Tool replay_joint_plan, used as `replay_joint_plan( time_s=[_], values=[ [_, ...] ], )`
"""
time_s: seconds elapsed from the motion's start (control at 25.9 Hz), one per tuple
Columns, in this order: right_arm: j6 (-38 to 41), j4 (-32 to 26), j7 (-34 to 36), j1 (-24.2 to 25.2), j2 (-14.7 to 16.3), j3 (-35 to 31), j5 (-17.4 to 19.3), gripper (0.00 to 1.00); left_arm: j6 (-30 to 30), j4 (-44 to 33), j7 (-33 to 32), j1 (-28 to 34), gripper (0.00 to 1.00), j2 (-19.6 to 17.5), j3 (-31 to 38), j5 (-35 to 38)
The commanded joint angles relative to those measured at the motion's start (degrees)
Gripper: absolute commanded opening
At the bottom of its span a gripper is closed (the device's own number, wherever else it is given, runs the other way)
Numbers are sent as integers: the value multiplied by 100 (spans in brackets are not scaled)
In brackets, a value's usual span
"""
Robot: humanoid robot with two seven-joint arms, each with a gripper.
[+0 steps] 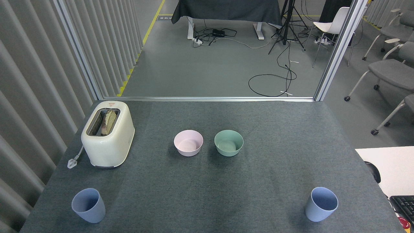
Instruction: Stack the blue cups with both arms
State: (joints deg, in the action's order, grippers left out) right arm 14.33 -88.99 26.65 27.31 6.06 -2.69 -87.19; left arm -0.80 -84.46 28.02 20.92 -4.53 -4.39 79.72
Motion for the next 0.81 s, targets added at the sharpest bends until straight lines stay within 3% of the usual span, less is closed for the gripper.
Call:
replay_joint_plan(
  time_s=[0.0,0.35,0.58,0.77],
  values=[
    [0,13,33,-6,0,14,0,100,10,0,2,0,100,-4,0,0],
    [0,40,33,-6,0,23,0,100,-122,62,10,-114,100,31,62,-97],
    [0,48,33,-6,0,23,9,100,-1150,360,10,-466,100,31,202,-272],
    [0,57,33,-6,0,31,9,100,-1238,457,10,-589,100,13,316,-826]
  ],
)
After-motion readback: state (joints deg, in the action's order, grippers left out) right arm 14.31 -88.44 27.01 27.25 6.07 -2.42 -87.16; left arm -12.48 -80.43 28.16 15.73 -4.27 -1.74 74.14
